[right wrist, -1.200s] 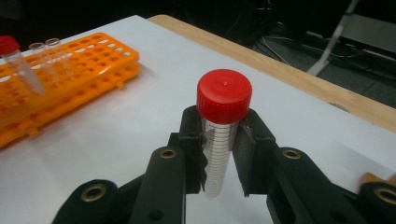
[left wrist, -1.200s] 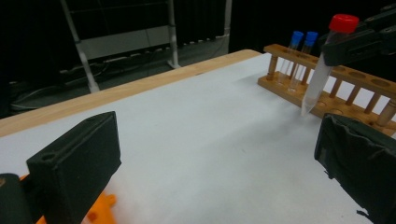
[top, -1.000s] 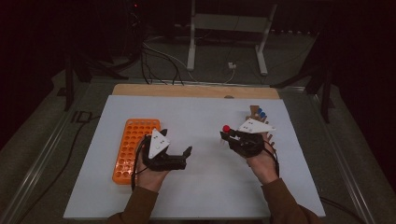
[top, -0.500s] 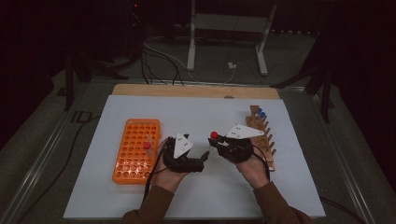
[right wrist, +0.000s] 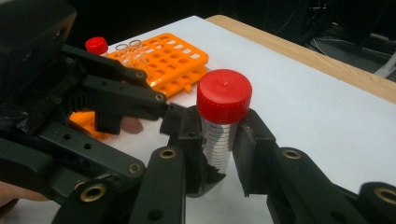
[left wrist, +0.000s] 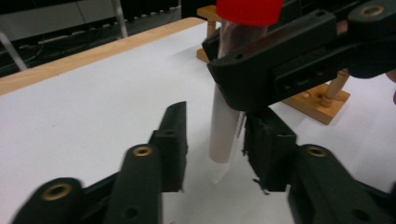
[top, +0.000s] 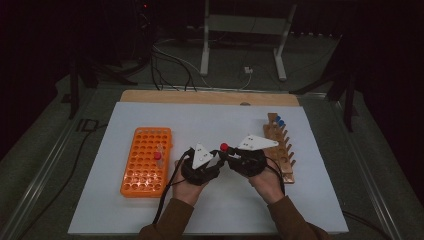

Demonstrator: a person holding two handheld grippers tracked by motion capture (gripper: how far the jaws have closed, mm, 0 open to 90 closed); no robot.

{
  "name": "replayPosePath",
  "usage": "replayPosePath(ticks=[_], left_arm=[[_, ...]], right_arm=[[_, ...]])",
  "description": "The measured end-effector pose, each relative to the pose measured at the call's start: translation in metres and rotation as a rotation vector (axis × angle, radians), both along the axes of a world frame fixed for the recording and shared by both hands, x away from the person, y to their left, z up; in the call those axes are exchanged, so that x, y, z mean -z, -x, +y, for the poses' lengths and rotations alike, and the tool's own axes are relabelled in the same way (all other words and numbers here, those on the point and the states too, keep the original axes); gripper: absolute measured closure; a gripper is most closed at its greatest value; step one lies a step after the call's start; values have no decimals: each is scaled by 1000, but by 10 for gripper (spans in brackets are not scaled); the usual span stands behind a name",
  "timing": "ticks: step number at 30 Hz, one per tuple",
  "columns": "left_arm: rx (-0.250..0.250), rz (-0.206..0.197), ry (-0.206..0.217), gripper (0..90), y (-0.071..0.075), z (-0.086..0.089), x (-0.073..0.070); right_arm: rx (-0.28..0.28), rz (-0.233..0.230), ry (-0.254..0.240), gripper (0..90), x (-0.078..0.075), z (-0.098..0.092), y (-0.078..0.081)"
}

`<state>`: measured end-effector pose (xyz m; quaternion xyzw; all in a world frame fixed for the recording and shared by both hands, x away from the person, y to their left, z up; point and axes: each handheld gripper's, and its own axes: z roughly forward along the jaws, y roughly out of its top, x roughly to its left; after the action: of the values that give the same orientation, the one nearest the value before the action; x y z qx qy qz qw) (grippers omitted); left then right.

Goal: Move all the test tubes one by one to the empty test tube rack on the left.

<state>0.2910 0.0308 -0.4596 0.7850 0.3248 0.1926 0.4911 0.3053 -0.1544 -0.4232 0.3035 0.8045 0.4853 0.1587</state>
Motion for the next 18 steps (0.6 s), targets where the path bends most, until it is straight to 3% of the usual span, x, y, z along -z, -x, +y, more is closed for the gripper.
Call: replayPosePath(ticks=[5, 8, 13, 18], left_arm=[[15, 5, 7, 726, 0, -1, 1], [16, 6, 6, 737, 0, -1, 1], [2, 12, 10, 742, -1, 3, 2], [-20, 25, 16, 744, -1, 12, 5]], right_arm=[[0, 5, -1, 744, 1, 0, 0], [3, 10, -5, 730, 2, 0, -1], [0, 11, -32, 560, 2, -5, -2], [31, 5, -43, 383, 1, -12, -2]])
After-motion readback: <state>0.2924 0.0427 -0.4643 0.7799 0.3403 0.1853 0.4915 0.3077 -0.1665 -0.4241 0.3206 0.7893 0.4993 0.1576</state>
